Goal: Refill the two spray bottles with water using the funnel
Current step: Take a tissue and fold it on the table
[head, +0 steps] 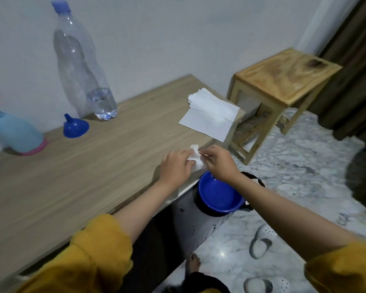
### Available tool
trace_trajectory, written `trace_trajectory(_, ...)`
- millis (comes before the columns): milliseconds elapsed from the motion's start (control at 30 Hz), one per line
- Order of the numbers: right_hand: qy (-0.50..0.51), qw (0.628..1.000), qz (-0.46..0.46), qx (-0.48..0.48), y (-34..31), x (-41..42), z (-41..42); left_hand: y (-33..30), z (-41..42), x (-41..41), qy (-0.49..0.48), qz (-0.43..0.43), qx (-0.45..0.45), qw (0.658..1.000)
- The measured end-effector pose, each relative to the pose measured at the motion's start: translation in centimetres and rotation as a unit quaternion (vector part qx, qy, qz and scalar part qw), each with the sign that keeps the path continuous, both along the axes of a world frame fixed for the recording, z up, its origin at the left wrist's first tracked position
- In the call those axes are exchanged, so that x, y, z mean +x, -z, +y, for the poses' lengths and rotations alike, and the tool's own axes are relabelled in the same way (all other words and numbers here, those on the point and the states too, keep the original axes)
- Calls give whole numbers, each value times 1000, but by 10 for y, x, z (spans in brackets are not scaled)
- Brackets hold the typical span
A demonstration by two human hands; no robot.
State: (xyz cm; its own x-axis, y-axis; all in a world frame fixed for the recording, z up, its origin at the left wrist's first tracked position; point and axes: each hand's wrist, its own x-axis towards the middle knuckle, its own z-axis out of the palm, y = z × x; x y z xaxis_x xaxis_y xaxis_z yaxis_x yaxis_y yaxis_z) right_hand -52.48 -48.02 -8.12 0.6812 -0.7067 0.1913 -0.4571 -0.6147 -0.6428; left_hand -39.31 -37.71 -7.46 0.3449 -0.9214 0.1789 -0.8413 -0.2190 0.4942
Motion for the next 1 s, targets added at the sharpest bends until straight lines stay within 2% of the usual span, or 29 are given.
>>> trace_trajectory(167,48,999,-23,12,-7,-45,-7,-3,-33,-37,50,44,-75,995)
trace_trajectory(367,140,982,-96,82,1,-108,-48,9,-101,-87,87,43,-58,994)
trace_trajectory(500,202,959,-138,141,26,-154,-97,23,-166,-130,94,85,-46,991)
trace_trajectory(633,273,932,-147,190,58,-192,-159,48,-234,-177,84,174,11,981)
trace_trajectory(867,361,890,-93,263,116,-239,-241,111,-320,-231,77,231,139,960)
trace_trajectory(1000,391,859,-90,319,153,-250,-270,157,-358,-249,48,275,237,930)
